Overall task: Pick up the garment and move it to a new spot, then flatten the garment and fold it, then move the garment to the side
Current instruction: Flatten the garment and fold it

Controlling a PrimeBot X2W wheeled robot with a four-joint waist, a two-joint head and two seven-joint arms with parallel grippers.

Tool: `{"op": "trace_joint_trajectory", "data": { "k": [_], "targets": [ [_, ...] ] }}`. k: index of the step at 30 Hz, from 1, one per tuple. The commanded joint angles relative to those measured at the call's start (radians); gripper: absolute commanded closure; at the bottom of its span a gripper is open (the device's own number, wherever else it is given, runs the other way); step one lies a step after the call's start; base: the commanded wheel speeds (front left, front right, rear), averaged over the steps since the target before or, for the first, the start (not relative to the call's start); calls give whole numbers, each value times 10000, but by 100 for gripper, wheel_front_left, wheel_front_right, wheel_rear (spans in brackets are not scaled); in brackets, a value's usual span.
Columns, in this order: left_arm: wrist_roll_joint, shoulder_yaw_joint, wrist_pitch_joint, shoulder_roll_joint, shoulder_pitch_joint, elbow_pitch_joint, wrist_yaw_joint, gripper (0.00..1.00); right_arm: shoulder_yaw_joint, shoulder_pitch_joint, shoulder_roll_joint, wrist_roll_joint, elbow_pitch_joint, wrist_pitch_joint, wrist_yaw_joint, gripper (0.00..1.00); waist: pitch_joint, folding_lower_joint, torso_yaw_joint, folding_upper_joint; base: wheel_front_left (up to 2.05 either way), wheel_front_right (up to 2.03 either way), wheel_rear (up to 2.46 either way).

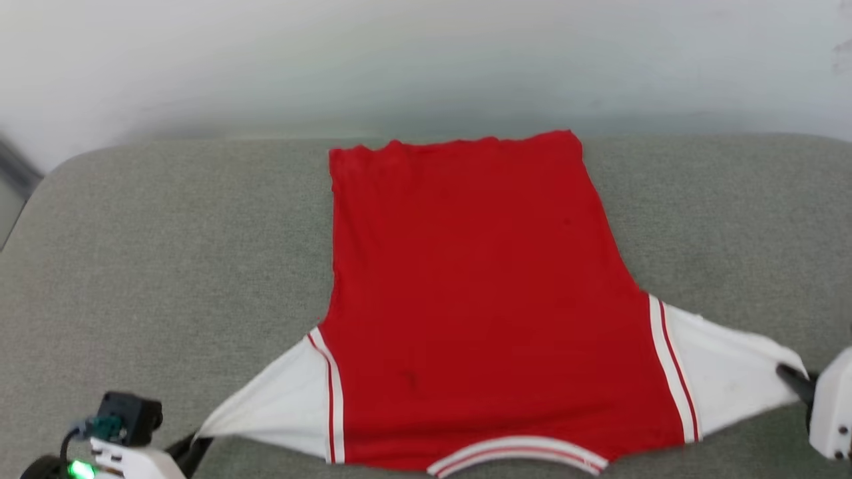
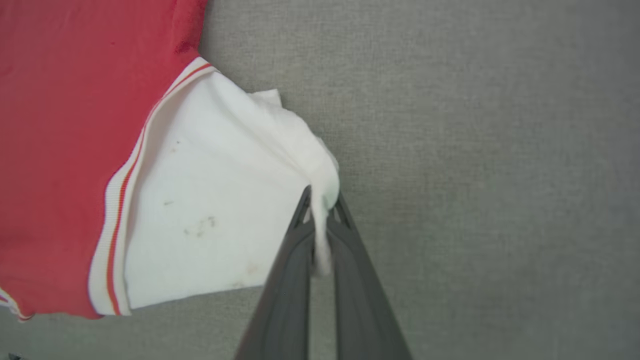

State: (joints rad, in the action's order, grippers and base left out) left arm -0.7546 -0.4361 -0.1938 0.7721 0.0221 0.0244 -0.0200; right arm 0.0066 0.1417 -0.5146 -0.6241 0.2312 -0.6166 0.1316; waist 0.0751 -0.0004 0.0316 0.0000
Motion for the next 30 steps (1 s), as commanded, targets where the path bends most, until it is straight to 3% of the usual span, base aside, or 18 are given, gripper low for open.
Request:
{"op": "trace_joint_trajectory", "data": {
  "k": [1, 8, 14, 15, 23, 30],
  "targets": [
    [-48, 40, -69, 124, 219, -65, -123, 100, -169, -326, -7, -17, -71, -156, -17, 100, -93, 4, -14, 0, 0, 0, 0],
    [-335, -126, -476, 355, 1228, -745, -386, 100, -1107, -1814, 375, -49, -1147, -1455, -17, 100, -240, 4, -64, 0, 0, 0, 0],
    [-476, -291, -591, 125, 1269, -1186, -400, 100, -1336, -2222, 609, 208, -1758, -1898, -16, 100, -171, 4, -39, 0, 0, 0, 0],
    [-619, -364, -593, -64, 1105, -1523, -222, 100, -1298, -2223, 486, 207, -2090, -2143, -14, 0, -4, 4, 80, 0, 0, 0, 0],
    [-633, -557, -893, -405, 598, -2936, -338, 100, -1630, -1067, 318, -427, -3681, -3134, -11, 0, 817, 4, 829, 0, 0, 0, 0],
    [-325, -782, -1489, -391, -32, -4224, -428, 100, -1923, 1377, 398, -336, -4493, -4541, -11, 0, 2263, 4, 1794, 0, 0, 0, 0]
  ]
}}
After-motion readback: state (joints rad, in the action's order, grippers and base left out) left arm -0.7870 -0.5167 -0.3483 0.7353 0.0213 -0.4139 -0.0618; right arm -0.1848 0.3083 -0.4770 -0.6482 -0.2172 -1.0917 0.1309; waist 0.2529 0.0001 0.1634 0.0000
